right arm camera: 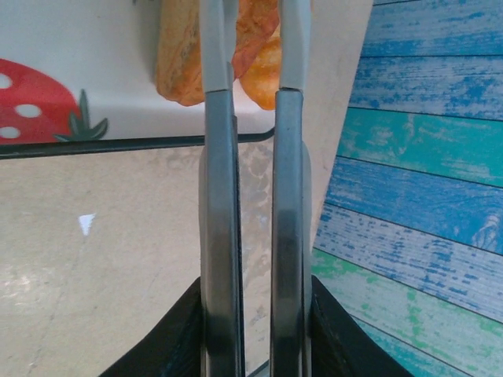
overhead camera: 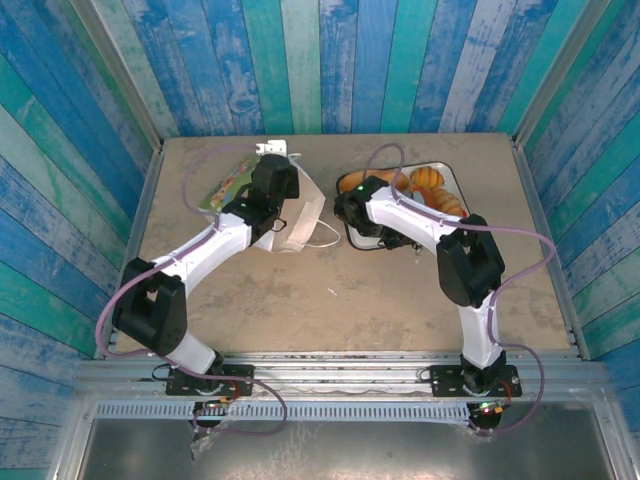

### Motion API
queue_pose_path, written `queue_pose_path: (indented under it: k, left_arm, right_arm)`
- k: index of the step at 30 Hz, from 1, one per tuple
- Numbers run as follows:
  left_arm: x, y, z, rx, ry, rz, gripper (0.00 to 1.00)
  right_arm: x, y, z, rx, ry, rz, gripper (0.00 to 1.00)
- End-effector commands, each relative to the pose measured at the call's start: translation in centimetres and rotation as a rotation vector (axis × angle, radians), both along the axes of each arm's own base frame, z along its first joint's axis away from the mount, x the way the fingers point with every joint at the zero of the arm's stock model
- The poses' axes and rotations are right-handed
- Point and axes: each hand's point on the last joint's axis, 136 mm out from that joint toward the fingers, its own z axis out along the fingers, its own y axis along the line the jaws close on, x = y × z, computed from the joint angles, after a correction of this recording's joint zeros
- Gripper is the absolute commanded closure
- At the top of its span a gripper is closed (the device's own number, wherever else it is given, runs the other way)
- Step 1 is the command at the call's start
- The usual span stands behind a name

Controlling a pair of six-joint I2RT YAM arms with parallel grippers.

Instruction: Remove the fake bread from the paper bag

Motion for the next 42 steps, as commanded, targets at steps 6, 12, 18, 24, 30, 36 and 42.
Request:
queue_pose_path:
  k: [6,12,18,24,30,36,42]
  left_arm:
    - [0.4,0.1,1.1,-0.032,-0.037,0.002,0.99]
    - [0.3,0.2,1.3,-0.031,-0.041,0.007,1.00]
    - [0.2,0.2,1.4,-0.034,-0.039,0.004,1.00]
    - [0.1,0.1,1.8,-0.051,-0.046,0.004,1.00]
    - [0.0,0.0,1.9,-0.061,-0.045,-0.007,1.00]
    - [-0.2,-0.1,2.0,-0.067,-0.045,-0.018,1.00]
    - [-0.2,-0.2,1.8,-0.067,-0.042,-0.019,1.00]
  right_arm:
    - [-1.0,3.6,-1.2,0.150,0.055,0.032,0.65]
    - [-1.6,5.3,-1.3,0.251,0.085,0.044,0.60]
    - [-2.2,5.9,-0.9,0.323,0.099,0.051,0.58]
    - [-2.5,7.4,-0.2,0.459,0.101,0.077,0.64]
    - [-1.8,8.5,-0.6,0.569,0.109,0.071,0.71]
    - [-1.3,8.0,-2.6,0.631,0.148,0.033,0.73]
    - [-1.0,6.3,-4.0,0.649,0.160,-0.015,0.74]
